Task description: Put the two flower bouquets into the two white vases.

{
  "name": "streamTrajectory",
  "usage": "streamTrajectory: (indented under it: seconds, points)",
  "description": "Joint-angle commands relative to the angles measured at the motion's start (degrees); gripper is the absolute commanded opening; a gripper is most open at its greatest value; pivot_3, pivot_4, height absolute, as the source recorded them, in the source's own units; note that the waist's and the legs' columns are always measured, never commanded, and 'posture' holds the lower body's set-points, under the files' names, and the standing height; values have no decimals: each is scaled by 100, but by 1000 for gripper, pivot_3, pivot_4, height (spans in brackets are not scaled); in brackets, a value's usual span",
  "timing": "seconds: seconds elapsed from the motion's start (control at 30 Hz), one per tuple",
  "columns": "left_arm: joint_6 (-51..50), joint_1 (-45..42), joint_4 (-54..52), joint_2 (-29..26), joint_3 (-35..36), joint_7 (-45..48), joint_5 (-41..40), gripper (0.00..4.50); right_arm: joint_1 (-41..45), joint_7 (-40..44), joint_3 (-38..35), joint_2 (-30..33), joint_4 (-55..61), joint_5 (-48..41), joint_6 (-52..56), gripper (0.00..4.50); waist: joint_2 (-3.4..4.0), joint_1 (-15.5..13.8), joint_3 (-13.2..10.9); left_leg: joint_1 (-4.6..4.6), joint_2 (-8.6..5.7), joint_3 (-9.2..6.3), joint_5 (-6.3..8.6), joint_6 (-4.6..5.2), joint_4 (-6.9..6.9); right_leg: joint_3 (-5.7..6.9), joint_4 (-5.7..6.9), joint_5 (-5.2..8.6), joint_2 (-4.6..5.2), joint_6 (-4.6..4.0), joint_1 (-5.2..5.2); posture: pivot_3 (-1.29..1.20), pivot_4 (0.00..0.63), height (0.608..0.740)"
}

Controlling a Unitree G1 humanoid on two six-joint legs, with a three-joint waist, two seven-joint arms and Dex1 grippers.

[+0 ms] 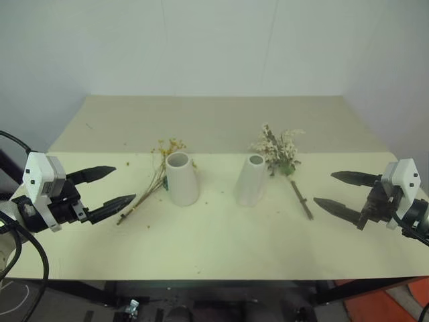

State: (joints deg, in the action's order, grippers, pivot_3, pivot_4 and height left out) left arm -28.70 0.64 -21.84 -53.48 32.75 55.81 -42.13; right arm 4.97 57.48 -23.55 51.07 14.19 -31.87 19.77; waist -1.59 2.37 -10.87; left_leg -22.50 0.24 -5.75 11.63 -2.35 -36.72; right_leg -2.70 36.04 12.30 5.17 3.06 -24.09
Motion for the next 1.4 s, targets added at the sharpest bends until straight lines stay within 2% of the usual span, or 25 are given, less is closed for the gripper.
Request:
streamTrajectory:
  seconds: [0.03, 0.5, 0.6, 0.8, 0.97, 1.2, 1.3, 1.4]
  points:
    - [65, -78, -141, -29, 84, 32, -54, 4451, 42, 50, -165, 64, 169, -107, -50, 4500, 0, 1, 0, 0, 0, 0, 0, 0, 0, 0, 0, 0, 0, 1, 0, 0, 150, 740]
    - [55, -107, -68, -7, 92, 172, -146, 4451, 122, -57, -41, 122, 185, -27, 154, 4500, 0, 2, 0, 0, 0, 0, 0, 0, 0, 0, 1, -1, 0, 1, 0, 0, 150, 740]
    - [-190, -296, 50, -138, 146, 250, -433, 4451, 190, -126, 17, 174, 190, -5, 289, 4500, 0, -2, 0, 1, 0, 0, 0, 0, 0, 0, 2, 0, 0, 1, 0, 0, 150, 740]
    - [-384, -879, 452, -553, -200, 645, -460, 4451, 618, -534, 360, 245, 271, 49, 853, 4500, 0, 10, 0, 2, 0, 0, 0, 0, 0, 0, 3, 1, -1, -2, 0, 0, 150, 740]
    - [-450, -1433, 676, -591, -594, 799, -417, 4451, 1233, -1166, 811, 279, 420, -3, 2004, 4500, 1, 18, -1, -1, 0, 0, 0, 0, 0, 0, 3, -7, -1, 12, -4, 0, 150, 740]
    - [-546, -2797, 1432, -633, -1501, 964, -122, 4451, 3116, -2067, 2078, 100, -345, 203, 4435, 4500, 2, 16, -2, -5, 0, 0, -1, 1, 0, 0, 4, -9, -3, 13, -9, 0, 150, 740]
    - [-571, -3496, 1830, -506, -1930, 1083, 18, 4451, 3757, -2167, 2695, -24, -943, 510, 4833, 4500, 1, 14, -2, -13, -1, -1, -1, 1, 0, 2, 0, -10, -3, 15, -14, 0, 150, 740]
    - [-470, -4017, 2181, -317, -2334, 1228, 257, 4451, 4310, -2217, 3214, -326, -1882, 948, 4716, 4500, 2, 17, -2, -25, -2, -3, 0, 2, 0, 3, -2, -11, -1, 17, -21, 0, 150, 740]
